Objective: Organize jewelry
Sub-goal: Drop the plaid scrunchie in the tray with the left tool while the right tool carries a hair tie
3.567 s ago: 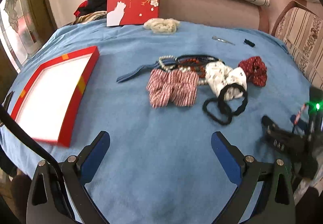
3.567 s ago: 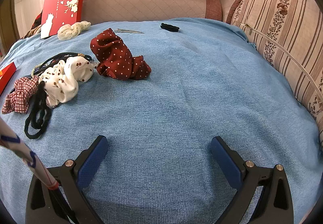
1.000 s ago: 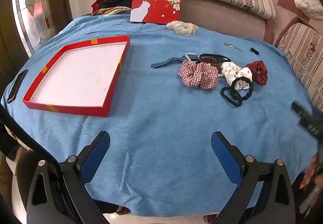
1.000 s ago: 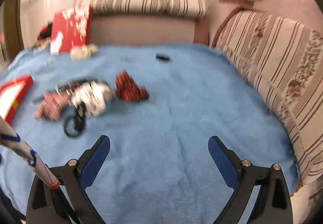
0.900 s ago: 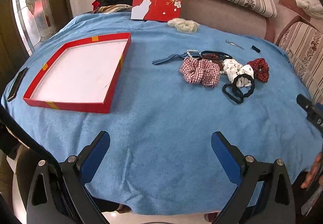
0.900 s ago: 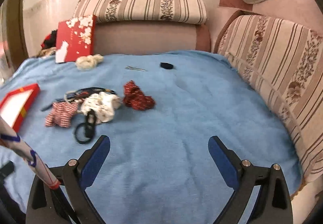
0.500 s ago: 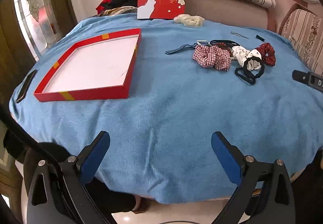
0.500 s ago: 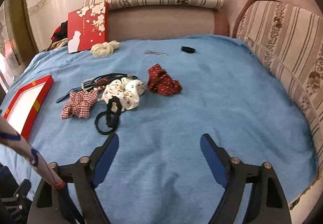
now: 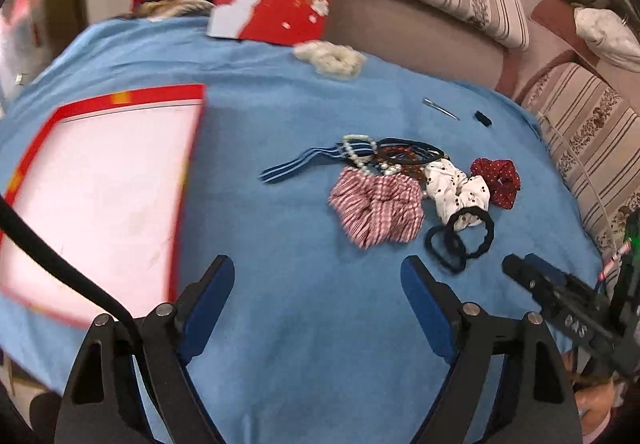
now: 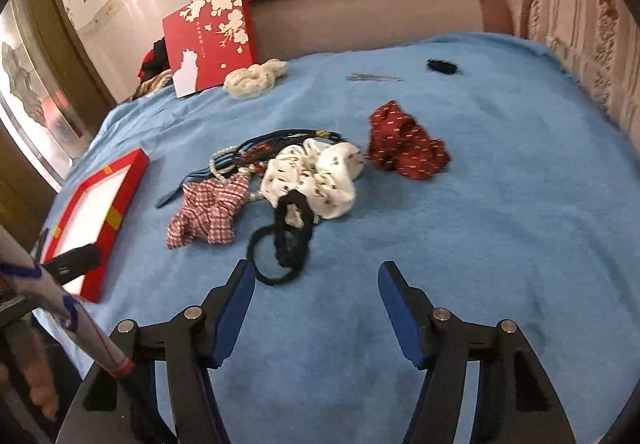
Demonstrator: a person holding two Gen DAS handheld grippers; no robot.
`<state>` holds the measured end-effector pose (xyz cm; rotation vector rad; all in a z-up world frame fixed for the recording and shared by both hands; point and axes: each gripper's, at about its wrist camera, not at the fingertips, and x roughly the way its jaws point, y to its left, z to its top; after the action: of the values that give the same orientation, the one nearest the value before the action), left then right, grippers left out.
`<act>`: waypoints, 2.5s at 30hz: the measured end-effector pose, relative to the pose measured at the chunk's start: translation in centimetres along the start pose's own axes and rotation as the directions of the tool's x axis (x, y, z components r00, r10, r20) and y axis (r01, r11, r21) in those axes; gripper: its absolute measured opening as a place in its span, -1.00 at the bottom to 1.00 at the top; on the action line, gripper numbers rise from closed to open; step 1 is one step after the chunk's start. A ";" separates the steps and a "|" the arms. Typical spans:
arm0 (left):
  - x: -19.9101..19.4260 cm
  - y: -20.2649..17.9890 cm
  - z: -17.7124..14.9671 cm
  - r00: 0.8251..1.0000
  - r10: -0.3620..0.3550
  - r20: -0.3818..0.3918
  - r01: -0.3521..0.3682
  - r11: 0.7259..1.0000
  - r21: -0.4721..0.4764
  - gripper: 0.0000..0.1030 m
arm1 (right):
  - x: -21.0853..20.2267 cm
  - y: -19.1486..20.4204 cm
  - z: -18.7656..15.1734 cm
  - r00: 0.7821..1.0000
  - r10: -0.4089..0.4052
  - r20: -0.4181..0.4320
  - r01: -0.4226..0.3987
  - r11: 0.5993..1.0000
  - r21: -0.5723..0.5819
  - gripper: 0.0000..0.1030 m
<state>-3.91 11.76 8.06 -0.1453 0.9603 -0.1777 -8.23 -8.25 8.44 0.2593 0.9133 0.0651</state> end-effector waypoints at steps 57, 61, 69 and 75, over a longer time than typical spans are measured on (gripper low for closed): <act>-4.6 30.7 0.9 0.973 0.201 -0.115 -0.231 0.883 -0.410 -0.86 | 10.4 30.0 -1.7 0.875 0.302 -0.377 -0.408 0.881 -0.241 -0.81; -4.8 31.3 0.8 0.975 0.196 -0.103 -0.221 0.872 -0.436 -0.74 | 10.7 30.5 -2.4 0.884 0.271 -0.380 -0.389 0.878 -0.279 -0.78; -6.8 30.7 0.8 0.978 0.202 -0.052 -0.202 0.860 -0.468 -0.36 | 9.6 30.4 -2.4 0.919 0.225 -0.325 -0.331 0.886 -0.324 0.04; -10.0 28.4 1.1 0.967 0.256 0.012 -0.225 0.871 -0.436 -0.20 | 7.1 28.8 -2.1 0.931 0.231 -0.282 -0.321 0.887 -0.333 0.04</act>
<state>-6.16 41.69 11.02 -0.4358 0.9280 0.2753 -3.99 21.20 8.87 0.0222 1.0736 0.5438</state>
